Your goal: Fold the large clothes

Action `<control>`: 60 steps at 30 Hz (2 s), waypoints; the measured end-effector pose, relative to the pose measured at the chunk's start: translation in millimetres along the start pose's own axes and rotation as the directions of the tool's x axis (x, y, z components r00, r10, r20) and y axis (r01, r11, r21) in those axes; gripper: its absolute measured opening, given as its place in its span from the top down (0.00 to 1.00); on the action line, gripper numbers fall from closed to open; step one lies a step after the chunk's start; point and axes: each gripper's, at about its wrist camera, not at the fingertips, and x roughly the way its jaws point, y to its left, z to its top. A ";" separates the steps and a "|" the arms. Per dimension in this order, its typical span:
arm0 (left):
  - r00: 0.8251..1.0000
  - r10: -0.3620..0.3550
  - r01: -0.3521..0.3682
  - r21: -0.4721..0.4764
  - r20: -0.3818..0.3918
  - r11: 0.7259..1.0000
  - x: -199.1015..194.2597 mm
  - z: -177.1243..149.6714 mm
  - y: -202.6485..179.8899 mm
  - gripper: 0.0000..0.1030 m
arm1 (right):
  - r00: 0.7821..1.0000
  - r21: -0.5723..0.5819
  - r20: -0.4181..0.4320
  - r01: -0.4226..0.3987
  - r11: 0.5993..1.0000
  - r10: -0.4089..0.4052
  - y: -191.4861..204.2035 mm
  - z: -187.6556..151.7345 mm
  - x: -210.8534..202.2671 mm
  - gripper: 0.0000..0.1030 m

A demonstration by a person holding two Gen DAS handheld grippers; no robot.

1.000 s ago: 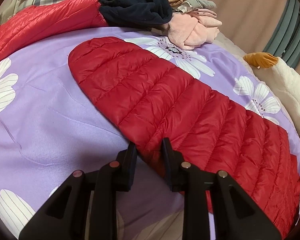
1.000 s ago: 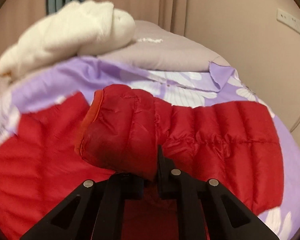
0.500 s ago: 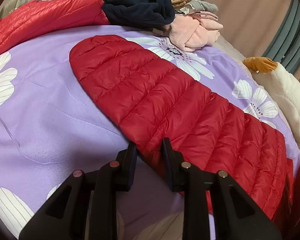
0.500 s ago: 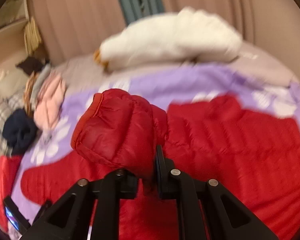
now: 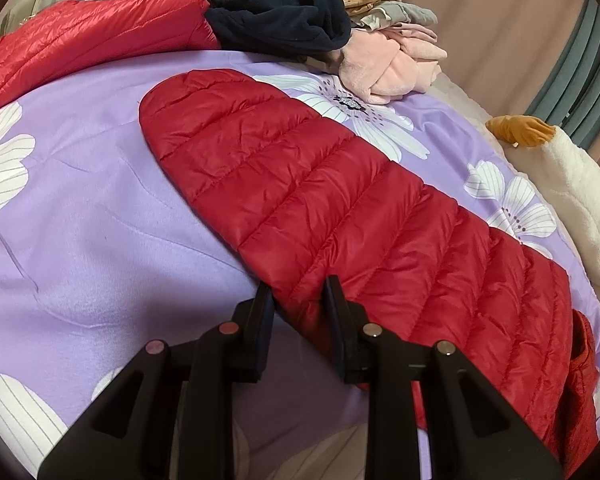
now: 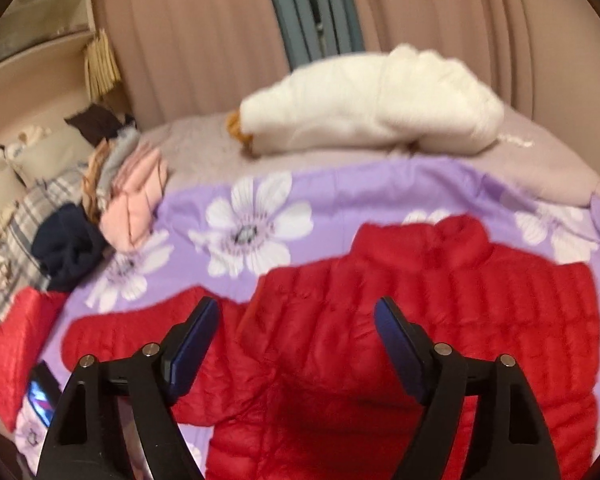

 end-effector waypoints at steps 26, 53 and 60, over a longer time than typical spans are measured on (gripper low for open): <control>0.968 -0.245 0.200 -0.427 -0.053 0.882 17.4 34.4 38.6 0.53 | 0.807 0.302 -0.196 0.590 0.749 -0.557 -249.9 -84.8 48.4 0.82; 0.983 -0.004 0.004 -0.002 0.185 1.000 -39.9 70.9 -30.0 0.92 | 0.783 0.281 -0.200 0.622 0.731 -0.589 -248.4 -83.8 44.8 0.82; 0.954 -0.163 0.120 0.180 0.250 0.976 -105.8 46.6 -93.7 0.92 | 0.716 0.372 -0.144 0.678 0.633 -0.683 -249.3 -73.9 2.3 0.82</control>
